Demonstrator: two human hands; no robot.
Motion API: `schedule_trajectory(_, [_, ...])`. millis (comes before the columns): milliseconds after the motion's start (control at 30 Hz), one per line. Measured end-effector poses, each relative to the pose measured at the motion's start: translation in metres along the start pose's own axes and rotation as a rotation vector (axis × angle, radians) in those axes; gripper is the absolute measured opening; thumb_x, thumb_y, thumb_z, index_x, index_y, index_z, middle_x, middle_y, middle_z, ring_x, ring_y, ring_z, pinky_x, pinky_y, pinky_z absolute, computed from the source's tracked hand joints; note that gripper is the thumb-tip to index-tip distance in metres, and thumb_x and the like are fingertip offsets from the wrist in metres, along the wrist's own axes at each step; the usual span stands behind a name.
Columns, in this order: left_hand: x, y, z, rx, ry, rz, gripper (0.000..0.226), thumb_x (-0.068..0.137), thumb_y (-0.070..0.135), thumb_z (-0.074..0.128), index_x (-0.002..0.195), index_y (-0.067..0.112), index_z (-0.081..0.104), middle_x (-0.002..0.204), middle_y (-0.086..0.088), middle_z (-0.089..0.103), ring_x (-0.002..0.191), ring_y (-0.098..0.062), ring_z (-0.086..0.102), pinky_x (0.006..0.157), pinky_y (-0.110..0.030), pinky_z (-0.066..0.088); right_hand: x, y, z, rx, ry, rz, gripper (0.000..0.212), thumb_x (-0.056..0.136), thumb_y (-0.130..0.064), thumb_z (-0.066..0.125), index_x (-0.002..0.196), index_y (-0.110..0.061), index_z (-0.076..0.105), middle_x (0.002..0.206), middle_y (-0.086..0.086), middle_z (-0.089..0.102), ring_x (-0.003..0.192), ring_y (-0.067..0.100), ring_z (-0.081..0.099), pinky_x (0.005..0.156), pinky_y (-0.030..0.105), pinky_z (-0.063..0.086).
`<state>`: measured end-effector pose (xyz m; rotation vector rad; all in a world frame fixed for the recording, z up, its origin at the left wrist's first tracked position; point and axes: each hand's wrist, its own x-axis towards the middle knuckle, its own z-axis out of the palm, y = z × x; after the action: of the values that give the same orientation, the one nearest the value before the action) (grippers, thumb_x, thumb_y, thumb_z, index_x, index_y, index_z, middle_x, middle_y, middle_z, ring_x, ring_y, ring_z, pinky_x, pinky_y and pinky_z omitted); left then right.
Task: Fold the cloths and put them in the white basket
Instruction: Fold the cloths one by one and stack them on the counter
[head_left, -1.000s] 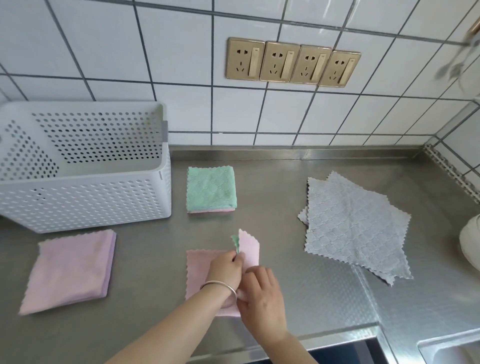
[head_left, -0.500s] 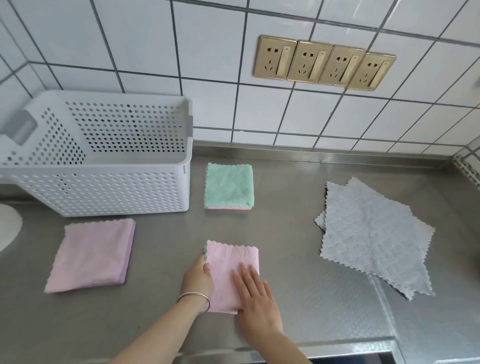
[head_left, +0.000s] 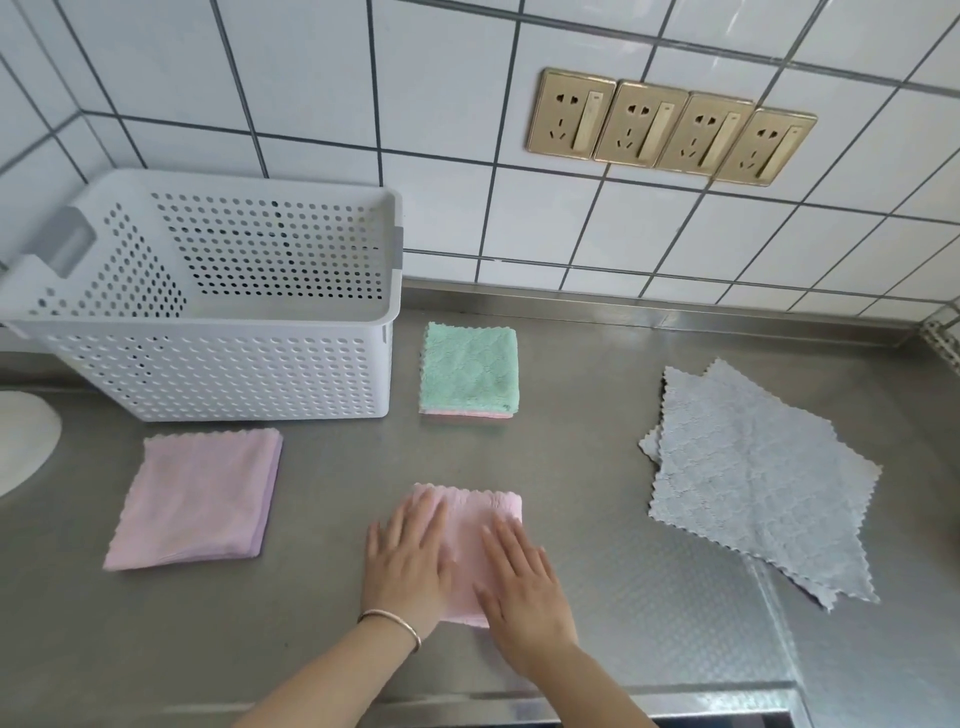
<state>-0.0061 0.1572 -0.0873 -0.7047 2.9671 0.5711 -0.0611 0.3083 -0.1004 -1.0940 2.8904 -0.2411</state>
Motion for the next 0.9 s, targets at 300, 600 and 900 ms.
schedule_trajectory(300, [-0.003, -0.023, 0.019, 0.18, -0.234, 0.029, 0.06, 0.089, 0.058, 0.015, 0.135, 0.027, 0.038, 0.156, 0.006, 0.014, 0.127, -0.02, 0.034, 0.113, -0.046, -0.003, -0.004, 0.0, 0.016, -0.022, -0.095, 0.024, 0.087, 0.081, -0.051, 0.038, 0.148, -0.012, -0.002, 0.157, 0.001, -0.008, 0.145, 0.014, -0.009, 0.11, 0.036, 0.001])
schedule_trajectory(600, [-0.01, -0.009, 0.003, -0.186, 0.106, -0.408, 0.052, 0.047, 0.039, 0.082, 0.09, 0.016, 0.064, 0.1, -0.01, 0.058, 0.092, -0.035, 0.056, 0.077, -0.039, 0.048, 0.002, -0.009, -0.006, 0.159, -0.04, 0.182, 0.076, 0.044, -0.025, 0.076, 0.113, -0.019, 0.046, 0.102, -0.003, 0.065, 0.09, 0.017, 0.059, 0.074, 0.026, 0.055])
schedule_trajectory(900, [-0.009, 0.0, -0.005, -0.184, -0.061, -0.489, 0.02, 0.082, 0.047, 0.052, 0.088, 0.028, 0.055, 0.108, 0.002, 0.053, 0.109, -0.022, 0.047, 0.085, -0.031, 0.037, 0.014, -0.028, -0.034, 0.603, -0.179, 0.675, 0.051, 0.089, -0.012, 0.04, 0.138, -0.021, 0.03, 0.125, 0.007, 0.054, 0.108, 0.028, 0.054, 0.078, 0.032, 0.042])
